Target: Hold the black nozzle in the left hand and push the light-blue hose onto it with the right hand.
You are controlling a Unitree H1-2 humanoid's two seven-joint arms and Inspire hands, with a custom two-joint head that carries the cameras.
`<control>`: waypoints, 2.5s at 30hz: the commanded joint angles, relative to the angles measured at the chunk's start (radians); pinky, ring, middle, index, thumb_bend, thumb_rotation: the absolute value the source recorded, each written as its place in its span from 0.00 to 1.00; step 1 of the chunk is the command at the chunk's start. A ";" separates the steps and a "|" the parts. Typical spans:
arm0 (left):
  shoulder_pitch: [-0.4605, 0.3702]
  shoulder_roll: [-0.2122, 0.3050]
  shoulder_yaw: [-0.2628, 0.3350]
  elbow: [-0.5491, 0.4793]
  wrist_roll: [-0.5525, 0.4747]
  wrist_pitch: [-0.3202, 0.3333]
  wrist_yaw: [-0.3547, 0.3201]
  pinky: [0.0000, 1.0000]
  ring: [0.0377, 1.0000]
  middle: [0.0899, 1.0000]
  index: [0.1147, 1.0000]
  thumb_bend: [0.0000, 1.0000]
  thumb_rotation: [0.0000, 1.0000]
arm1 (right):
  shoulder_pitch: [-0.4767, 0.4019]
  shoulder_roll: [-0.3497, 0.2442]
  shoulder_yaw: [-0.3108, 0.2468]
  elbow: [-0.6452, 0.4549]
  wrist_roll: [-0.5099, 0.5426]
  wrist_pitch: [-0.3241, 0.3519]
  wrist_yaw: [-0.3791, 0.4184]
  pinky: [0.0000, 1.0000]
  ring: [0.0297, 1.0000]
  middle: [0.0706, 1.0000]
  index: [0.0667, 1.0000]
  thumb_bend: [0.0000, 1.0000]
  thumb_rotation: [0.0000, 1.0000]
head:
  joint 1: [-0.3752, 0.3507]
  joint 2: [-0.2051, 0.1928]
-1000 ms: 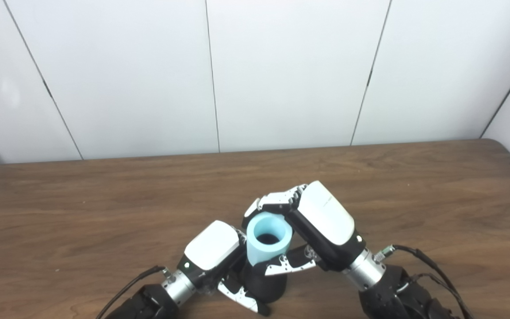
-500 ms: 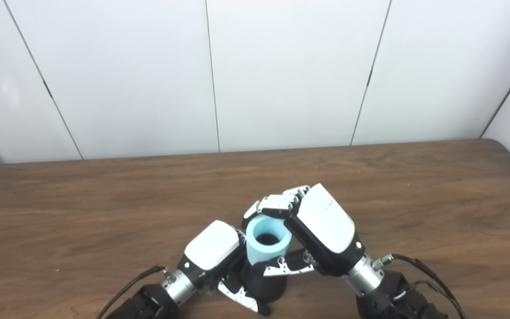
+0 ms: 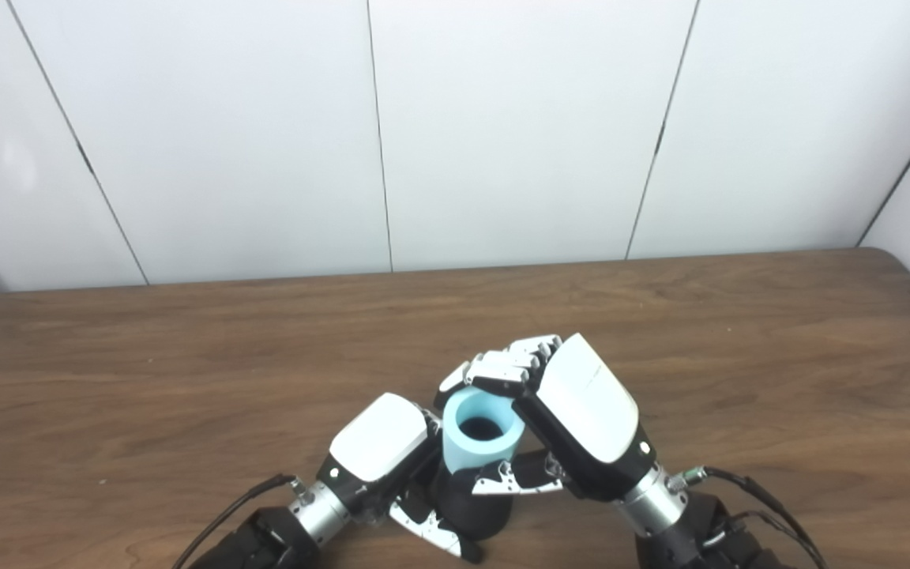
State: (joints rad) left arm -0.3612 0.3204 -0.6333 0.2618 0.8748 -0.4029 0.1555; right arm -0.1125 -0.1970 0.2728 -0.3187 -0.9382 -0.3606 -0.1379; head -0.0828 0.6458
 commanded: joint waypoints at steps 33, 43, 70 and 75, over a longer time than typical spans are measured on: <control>0.130 -0.023 -0.071 0.076 0.027 0.002 -0.055 0.07 0.08 0.10 0.42 0.52 0.04 | 0.019 0.008 -0.021 -0.020 0.028 0.075 0.066 0.53 0.64 0.69 0.69 1.00 0.43 | -0.002 -0.005; 0.124 -0.025 -0.073 0.089 0.032 0.001 -0.049 0.07 0.09 0.11 0.42 0.52 0.04 | 0.017 0.015 -0.028 0.012 0.057 0.014 -0.026 0.52 0.64 0.67 0.68 0.96 0.43 | -0.005 -0.010; 0.116 -0.032 -0.069 0.109 0.021 -0.010 -0.042 0.07 0.08 0.10 0.42 0.52 0.04 | 0.012 0.006 -0.060 -0.085 0.041 -0.017 -0.008 0.91 0.92 0.93 0.90 0.86 0.71 | -0.003 -0.012; 0.114 -0.033 -0.069 0.109 0.024 -0.009 -0.040 0.07 0.09 0.12 0.42 0.52 0.04 | 0.052 -0.051 -0.064 -0.191 -0.035 0.035 0.143 0.97 0.94 0.95 0.94 0.83 0.84 | -0.005 -0.011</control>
State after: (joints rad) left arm -0.3629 0.3159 -0.6363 0.2678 0.8744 -0.4059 0.1594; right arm -0.0576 -0.2290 0.2154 -0.4586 -0.9589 -0.3391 -0.0358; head -0.0874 0.6351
